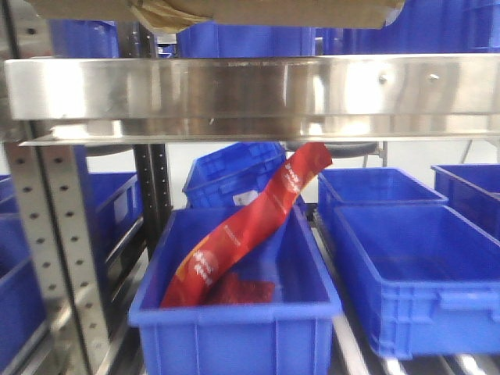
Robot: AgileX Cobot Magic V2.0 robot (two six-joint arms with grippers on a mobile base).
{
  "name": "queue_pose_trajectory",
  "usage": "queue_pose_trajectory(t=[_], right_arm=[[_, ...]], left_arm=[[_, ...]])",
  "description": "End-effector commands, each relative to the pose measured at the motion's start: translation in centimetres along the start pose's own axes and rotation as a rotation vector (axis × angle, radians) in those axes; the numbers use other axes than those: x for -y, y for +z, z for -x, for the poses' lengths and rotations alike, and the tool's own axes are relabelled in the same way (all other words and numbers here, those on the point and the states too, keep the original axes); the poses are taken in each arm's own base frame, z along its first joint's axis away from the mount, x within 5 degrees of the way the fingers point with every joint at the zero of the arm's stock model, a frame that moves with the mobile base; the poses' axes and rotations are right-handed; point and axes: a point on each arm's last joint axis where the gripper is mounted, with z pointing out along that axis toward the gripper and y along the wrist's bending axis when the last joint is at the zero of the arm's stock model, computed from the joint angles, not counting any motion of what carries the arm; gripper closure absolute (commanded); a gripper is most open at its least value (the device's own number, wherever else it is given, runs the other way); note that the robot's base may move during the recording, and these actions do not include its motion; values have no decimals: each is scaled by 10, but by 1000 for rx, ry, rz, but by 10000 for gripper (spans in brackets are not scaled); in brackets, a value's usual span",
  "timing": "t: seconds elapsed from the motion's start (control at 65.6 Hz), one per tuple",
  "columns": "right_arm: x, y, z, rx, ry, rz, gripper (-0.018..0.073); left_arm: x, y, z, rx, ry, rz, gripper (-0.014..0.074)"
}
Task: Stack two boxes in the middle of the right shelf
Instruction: 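Carry the box with both grippers to the steel shelf with blue bins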
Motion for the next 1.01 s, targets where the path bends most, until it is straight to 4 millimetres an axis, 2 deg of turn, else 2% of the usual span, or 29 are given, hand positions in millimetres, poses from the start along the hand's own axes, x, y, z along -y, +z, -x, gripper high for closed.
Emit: queue_pose_trajectory(t=[0.0, 0.991], right_arm=[[6, -8, 9, 60, -42, -31, 728], [6, -8, 9, 60, -42, -31, 728]], left_arm=[[-8, -10, 8, 46, 27, 45, 708], [-8, -10, 8, 46, 27, 45, 708]])
